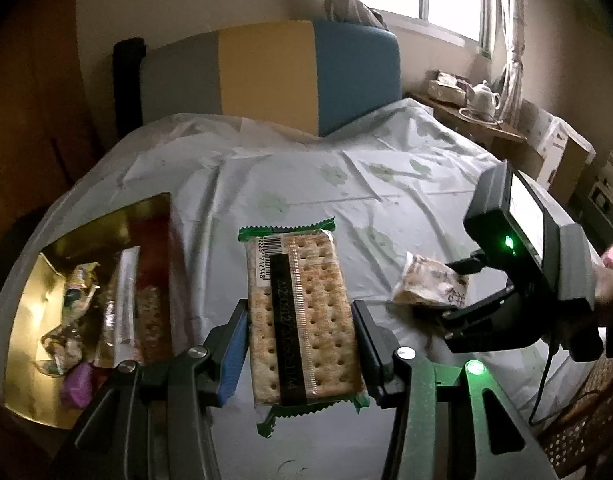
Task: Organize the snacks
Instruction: 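Lower the cracker pack into the gold tray and open the left gripper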
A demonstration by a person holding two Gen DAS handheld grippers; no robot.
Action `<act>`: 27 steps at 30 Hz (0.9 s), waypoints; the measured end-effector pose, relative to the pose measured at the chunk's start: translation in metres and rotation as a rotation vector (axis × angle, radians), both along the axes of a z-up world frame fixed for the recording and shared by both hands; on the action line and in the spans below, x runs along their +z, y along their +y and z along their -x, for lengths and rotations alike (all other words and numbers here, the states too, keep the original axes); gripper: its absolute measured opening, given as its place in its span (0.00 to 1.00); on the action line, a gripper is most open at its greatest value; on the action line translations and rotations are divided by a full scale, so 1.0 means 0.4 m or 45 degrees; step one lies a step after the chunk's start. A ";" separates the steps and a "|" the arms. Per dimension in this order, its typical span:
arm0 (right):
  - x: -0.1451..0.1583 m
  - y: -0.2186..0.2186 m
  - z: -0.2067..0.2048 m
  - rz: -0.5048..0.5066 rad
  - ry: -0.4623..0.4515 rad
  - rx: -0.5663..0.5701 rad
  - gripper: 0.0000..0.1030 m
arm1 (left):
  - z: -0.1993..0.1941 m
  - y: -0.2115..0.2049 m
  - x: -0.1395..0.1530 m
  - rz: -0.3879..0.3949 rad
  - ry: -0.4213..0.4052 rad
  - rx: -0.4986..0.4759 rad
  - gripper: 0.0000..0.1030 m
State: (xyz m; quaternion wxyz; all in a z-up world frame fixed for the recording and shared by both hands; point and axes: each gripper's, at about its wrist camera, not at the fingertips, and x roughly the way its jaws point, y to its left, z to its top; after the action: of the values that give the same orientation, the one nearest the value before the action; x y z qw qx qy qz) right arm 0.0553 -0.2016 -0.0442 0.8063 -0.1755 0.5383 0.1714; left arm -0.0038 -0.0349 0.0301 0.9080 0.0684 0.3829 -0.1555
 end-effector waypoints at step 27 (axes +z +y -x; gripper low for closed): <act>0.013 0.005 0.019 0.041 -0.034 0.040 0.58 | -0.042 0.568 0.049 0.342 0.098 0.687 0.48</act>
State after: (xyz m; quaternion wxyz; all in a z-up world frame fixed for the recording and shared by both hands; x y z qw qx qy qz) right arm 0.0479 -0.1996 -0.0389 0.8078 -0.1990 0.5272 0.1730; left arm 0.0130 0.1922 0.0496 0.9023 -0.1626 0.3972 0.0396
